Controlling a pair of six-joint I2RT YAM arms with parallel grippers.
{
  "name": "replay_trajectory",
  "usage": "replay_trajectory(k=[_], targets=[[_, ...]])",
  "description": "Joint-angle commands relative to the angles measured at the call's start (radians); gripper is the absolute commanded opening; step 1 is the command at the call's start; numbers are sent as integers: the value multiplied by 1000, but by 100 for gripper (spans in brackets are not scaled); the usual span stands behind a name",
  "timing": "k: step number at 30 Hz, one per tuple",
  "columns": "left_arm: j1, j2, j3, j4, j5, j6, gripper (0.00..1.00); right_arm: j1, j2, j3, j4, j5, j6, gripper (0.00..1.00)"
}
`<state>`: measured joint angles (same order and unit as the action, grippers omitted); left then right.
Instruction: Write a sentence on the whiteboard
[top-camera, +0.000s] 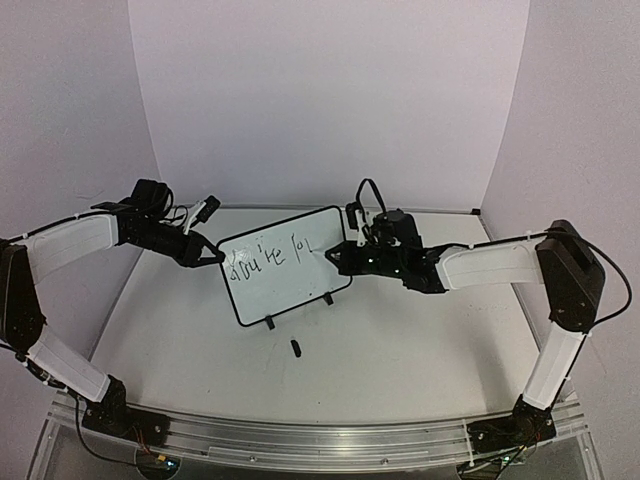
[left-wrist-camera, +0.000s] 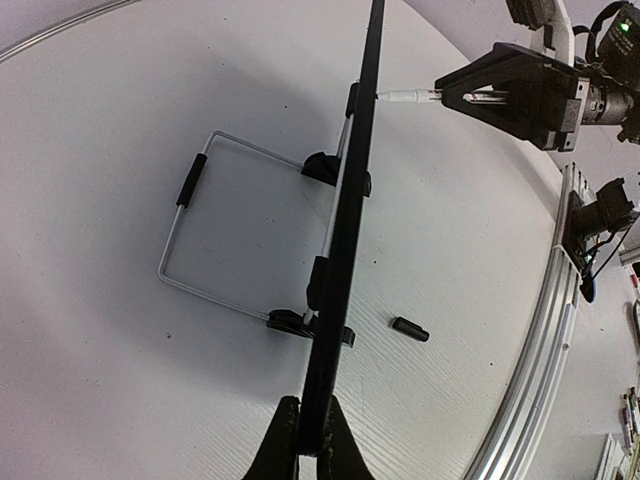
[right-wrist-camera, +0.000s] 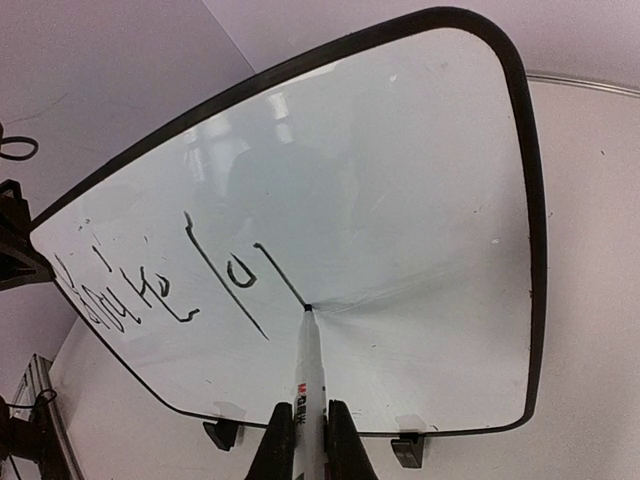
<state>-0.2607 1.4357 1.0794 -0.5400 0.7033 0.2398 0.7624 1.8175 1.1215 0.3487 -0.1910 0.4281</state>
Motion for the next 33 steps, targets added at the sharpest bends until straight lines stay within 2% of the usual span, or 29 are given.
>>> replay_trajectory(k=[1, 11, 20, 33], targets=[[6, 17, 26, -14, -105, 27, 0, -6, -38, 54, 13, 48, -20, 0], [6, 15, 26, -14, -105, 27, 0, -8, -57, 76, 12, 53, -37, 0], [5, 17, 26, -14, -105, 27, 0, -9, -106, 10, 28, 23, -33, 0], [6, 19, 26, -14, -107, 27, 0, -23, -40, 12, 34, 0, -4, 0]])
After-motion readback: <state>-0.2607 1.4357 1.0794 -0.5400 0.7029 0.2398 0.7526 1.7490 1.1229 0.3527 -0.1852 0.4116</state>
